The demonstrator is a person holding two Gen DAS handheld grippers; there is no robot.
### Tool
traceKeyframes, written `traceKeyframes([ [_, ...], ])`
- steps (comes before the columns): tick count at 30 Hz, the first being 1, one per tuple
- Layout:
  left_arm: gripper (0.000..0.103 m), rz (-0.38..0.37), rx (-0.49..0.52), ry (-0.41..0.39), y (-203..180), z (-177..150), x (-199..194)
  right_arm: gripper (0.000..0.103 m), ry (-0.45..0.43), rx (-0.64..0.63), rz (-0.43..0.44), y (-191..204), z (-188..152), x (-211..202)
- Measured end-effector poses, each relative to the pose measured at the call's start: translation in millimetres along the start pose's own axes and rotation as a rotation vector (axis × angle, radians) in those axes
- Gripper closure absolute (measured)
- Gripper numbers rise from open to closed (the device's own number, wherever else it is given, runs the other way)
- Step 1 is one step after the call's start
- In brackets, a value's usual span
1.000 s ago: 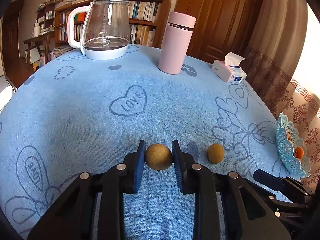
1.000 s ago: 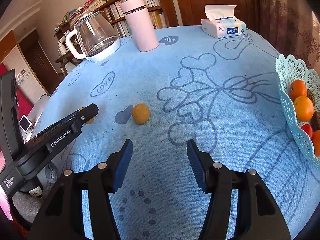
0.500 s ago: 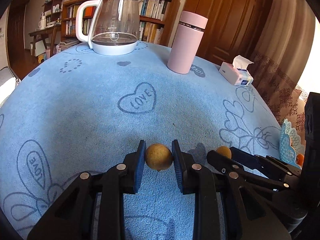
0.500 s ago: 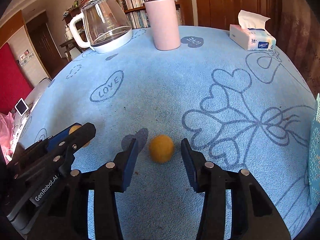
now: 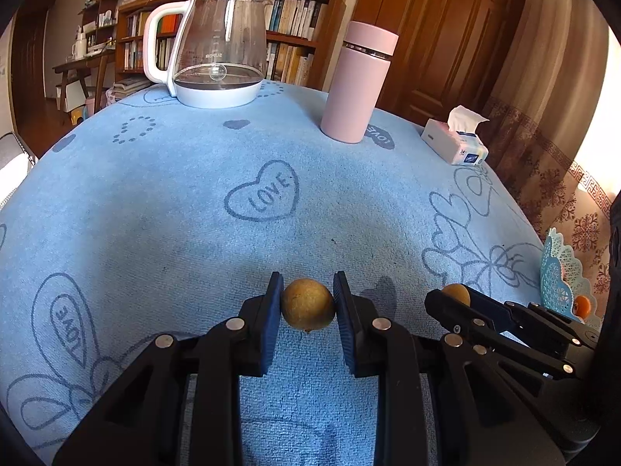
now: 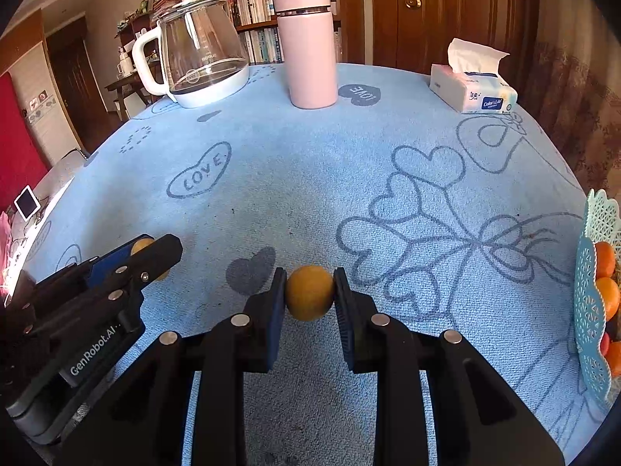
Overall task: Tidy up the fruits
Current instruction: 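Grasp the other small tan fruit with the right tool while the left tool holds its fruit, then carry the tan fruit into the basket and open the right tool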
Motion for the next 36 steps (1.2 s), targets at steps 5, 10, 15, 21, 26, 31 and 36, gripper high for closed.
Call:
traceKeyframes([
  [5, 0.076, -0.002, 0.002, -0.001, -0.7, -0.1, -0.7, 0.078, -0.036, 0.032, -0.013, -12.1, 6.9, -17.9],
  [10, 0.076, -0.003, 0.004, -0.001, -1.5, -0.2, -1.0, 0.078, -0.081, 0.076, -0.043, -31.4, 14.1, -39.1],
  [15, 0.076, -0.003, 0.005, -0.002, -2.2, -0.4, -1.0, 0.078, -0.130, 0.133, -0.094, -60.5, 19.4, -63.3],
  [21, 0.076, -0.004, 0.009, -0.002, -3.3, -0.4, -1.3, 0.078, -0.188, 0.211, -0.171, -102.1, 21.8, -94.3],
  [26, 0.076, -0.005, 0.014, -0.002, -4.5, -0.2, -1.3, 0.078, -0.196, 0.276, -0.226, -136.3, 14.3, -109.3],
  [31, 0.076, -0.005, 0.014, -0.002, -4.6, -0.2, -1.3, 0.078, -0.190, 0.318, -0.267, -160.1, 2.2, -116.7],
  [36, 0.076, -0.005, 0.015, -0.002, -4.9, -0.2, -1.2, 0.077, -0.168, 0.366, -0.288, -175.9, -10.5, -114.8],
])
Point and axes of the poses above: each gripper's, at about its wrist camera, not at the fingertips, and x roughly the way its jaws point, y to its left, z to its top, the point moved 7 cm from there along x, roughly the way its jaws point, and after that the axes turned 9 degrees about -y, right-handed, at the moved point
